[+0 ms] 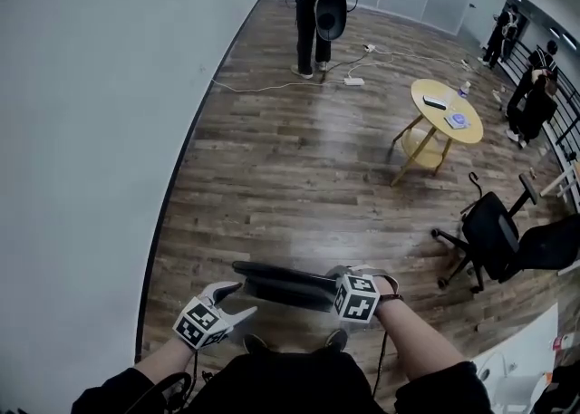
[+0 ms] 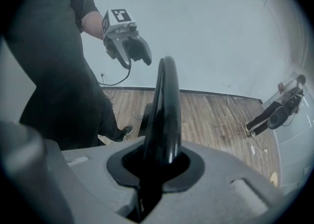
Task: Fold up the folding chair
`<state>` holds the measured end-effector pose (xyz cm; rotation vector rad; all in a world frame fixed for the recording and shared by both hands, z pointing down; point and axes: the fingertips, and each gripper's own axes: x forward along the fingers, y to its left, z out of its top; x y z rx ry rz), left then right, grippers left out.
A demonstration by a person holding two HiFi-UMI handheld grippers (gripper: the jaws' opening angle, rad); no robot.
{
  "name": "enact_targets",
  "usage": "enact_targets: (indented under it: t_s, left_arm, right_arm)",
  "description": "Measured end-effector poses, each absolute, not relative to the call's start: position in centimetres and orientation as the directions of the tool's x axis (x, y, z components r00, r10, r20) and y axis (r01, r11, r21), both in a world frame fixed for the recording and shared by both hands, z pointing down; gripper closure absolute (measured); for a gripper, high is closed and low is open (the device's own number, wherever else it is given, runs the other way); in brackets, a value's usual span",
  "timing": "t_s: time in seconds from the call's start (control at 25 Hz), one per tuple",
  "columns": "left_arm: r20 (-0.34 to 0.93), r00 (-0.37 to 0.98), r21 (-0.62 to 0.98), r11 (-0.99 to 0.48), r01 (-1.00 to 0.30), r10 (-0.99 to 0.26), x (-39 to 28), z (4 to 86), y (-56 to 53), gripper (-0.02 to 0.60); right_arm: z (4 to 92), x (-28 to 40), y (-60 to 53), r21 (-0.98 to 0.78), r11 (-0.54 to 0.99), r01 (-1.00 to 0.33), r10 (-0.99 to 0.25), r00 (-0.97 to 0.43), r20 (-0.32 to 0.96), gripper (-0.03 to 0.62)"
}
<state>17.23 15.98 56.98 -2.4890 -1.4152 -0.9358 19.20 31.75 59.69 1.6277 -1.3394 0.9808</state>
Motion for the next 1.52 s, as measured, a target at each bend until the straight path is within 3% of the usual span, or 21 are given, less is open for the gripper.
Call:
enact_targets:
  t_s: [0.2, 0.36, 0.52, 0.72, 0.84, 1.52]
  left_arm:
    - [0.594, 0.39, -0.104, -0.413, 0.905, 0.704, 20.4, 53.5, 18.5, 0.279]
    - [0.691, 0.334, -0.256, -0.216, 0.942, 0.641, 21.2, 53.8, 21.3, 0.251]
    - [0.807, 0.249, -0.321, 0.045, 0.946, 0.535, 20.2, 56.1, 23.8, 0.247]
    - [0.873, 0.199, -0.312, 0.195, 0.93, 0.446, 20.6, 58.4, 24.7, 0.293]
    - [0.879, 0.205, -0.326, 0.228, 0.918, 0.43, 20.7, 59.1, 25.0, 0.402]
    - [0.913, 0.092, -0.19, 0.215, 0.958, 0.398, 20.4, 59.0, 24.8, 0.469]
  right_arm:
    - [59.9, 18.5, 31.5, 0.077, -0.13, -0.988, -0.391, 0.122, 0.912, 0.539]
    - [60.1, 17.8, 31.2, 0.074, -0.106, -0.992, -0.395, 0.111, 0.912, 0.536]
    - [60.3, 17.3, 31.2, 0.074, -0.098, -0.992, -0.393, 0.107, 0.913, 0.536]
    - [60.4, 18.1, 30.9, 0.092, -0.105, -0.99, -0.391, 0.127, 0.912, 0.536]
    - [60.3, 18.3, 30.9, 0.086, -0.11, -0.99, -0.394, 0.123, 0.911, 0.537]
    - [60.1, 18.3, 30.9, 0.104, -0.095, -0.99, -0.373, 0.133, 0.918, 0.54]
